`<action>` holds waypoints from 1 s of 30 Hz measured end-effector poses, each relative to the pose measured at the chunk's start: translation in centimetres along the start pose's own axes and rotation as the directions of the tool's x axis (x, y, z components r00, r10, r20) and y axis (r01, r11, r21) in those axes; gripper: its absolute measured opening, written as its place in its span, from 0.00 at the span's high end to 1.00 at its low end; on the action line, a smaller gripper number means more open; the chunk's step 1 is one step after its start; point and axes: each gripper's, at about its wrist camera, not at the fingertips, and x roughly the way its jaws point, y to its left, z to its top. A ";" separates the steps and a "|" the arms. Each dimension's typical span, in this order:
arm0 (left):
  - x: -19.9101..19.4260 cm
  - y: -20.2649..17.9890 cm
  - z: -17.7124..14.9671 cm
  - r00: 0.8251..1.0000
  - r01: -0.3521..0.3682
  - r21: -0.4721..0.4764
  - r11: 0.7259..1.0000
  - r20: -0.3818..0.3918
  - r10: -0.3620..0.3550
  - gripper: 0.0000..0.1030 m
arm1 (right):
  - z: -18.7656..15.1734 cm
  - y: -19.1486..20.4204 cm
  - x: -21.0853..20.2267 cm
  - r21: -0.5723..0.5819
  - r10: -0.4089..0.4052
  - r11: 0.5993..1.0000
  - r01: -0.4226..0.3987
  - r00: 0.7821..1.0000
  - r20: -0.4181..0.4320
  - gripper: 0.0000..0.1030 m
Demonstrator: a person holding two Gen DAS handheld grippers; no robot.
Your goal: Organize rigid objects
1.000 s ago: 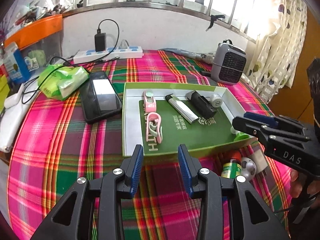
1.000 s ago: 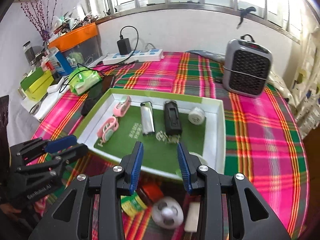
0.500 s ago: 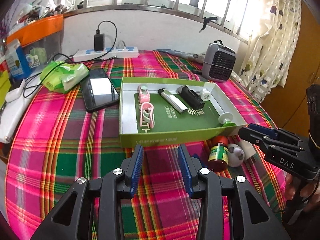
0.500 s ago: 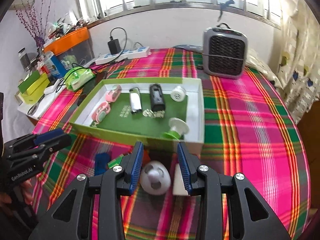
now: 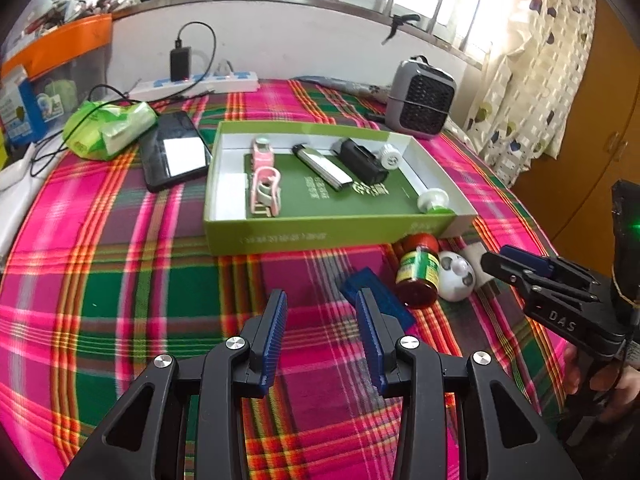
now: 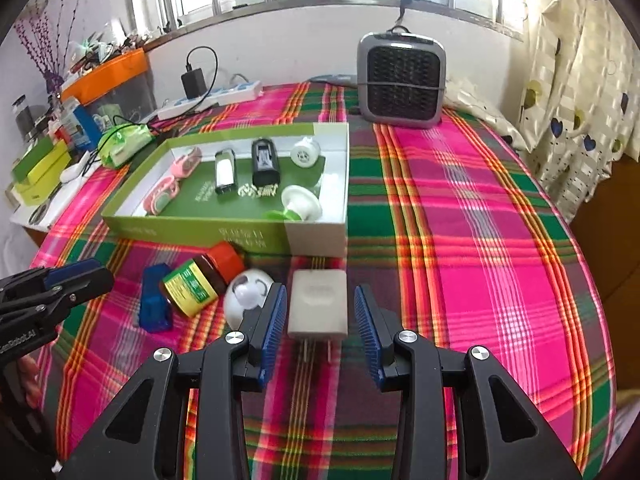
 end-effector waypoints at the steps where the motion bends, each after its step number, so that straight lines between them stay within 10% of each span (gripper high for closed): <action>1: 0.1 -0.2 -0.1 1.000 0.002 0.002 1.000 -0.004 -0.002 0.66 | -0.1 0.0 0.1 0.002 0.000 1.000 0.000 1.000 -0.005 0.64; 30: 2.2 -3.3 -0.6 0.998 0.019 0.030 0.999 -0.066 -0.017 0.59 | -0.5 -0.2 1.6 -0.043 -0.006 0.999 0.004 0.999 -0.046 0.66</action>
